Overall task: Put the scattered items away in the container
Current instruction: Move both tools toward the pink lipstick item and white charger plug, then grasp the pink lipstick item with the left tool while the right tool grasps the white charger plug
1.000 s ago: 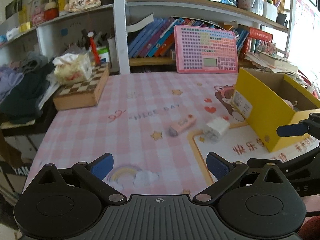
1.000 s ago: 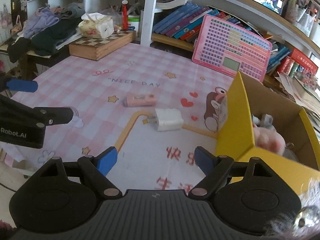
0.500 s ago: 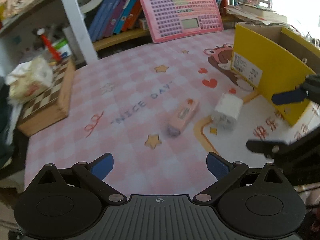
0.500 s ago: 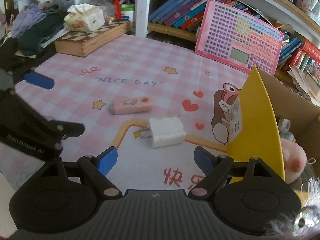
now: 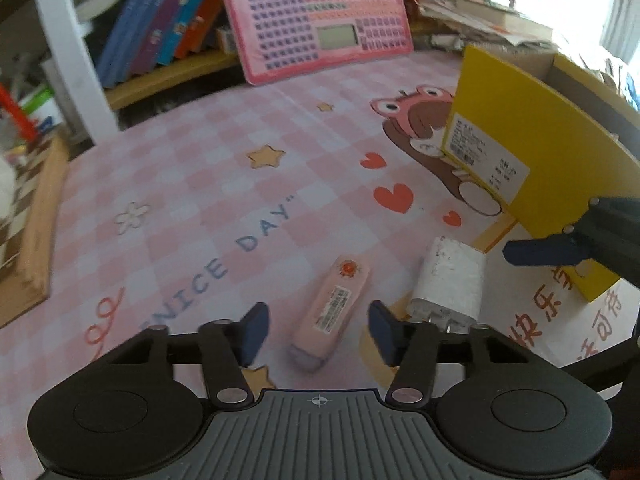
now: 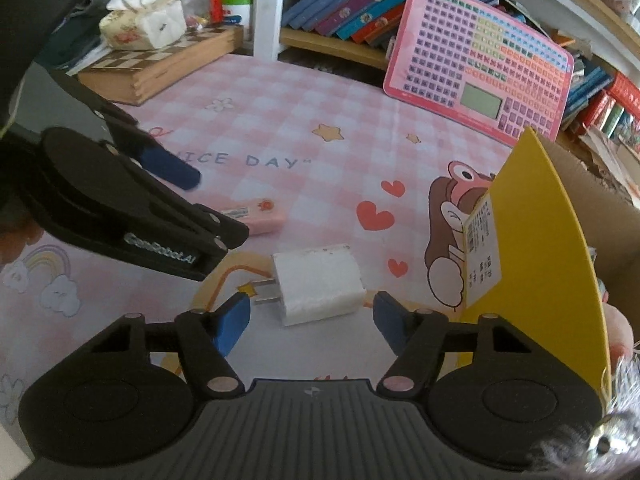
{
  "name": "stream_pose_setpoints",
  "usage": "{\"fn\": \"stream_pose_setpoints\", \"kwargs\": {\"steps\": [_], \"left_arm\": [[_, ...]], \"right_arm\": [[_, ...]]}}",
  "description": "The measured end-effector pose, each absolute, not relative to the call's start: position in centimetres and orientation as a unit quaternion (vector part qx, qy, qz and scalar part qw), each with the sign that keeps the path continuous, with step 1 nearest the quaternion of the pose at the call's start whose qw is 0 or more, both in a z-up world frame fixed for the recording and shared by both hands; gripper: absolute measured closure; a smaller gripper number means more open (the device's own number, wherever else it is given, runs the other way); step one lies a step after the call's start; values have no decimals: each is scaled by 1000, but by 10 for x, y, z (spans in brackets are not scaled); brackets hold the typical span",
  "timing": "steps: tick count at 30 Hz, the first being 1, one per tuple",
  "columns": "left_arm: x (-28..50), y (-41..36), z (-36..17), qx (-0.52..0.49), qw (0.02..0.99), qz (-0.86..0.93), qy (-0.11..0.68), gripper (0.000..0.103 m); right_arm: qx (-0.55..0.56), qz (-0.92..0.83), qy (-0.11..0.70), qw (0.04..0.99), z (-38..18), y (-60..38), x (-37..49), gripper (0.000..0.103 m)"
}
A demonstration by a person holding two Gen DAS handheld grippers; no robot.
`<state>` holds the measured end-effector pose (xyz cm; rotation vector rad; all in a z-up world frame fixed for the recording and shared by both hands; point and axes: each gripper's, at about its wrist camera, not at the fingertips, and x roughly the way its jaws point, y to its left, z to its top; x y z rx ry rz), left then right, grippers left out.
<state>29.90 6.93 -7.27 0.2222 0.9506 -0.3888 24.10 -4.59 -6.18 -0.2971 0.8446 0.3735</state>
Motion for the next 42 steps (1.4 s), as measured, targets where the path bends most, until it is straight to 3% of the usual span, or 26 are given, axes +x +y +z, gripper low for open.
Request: {"fn": "stream_pose_setpoints", "kwargs": {"steps": [2, 8, 12, 13, 25, 42], "left_arm": [[305, 67, -77, 108, 860, -192, 460, 62], [312, 66, -80, 109, 857, -203, 460, 67], [315, 69, -79, 101, 859, -198, 461, 80], [316, 71, -79, 94, 860, -197, 462, 80], [300, 100, -68, -20, 865, -178, 468, 80], [214, 139, -43, -168, 876, -126, 434, 80]], "right_arm": [[-137, 178, 407, 885, -63, -46, 246, 36], [-108, 179, 420, 883, -67, -49, 259, 36], [-88, 176, 439, 877, -72, -52, 268, 39], [-84, 177, 444, 874, -73, -51, 270, 48], [-77, 198, 444, 871, -66, -57, 261, 49], [-86, 225, 421, 875, -36, -66, 211, 49]]}}
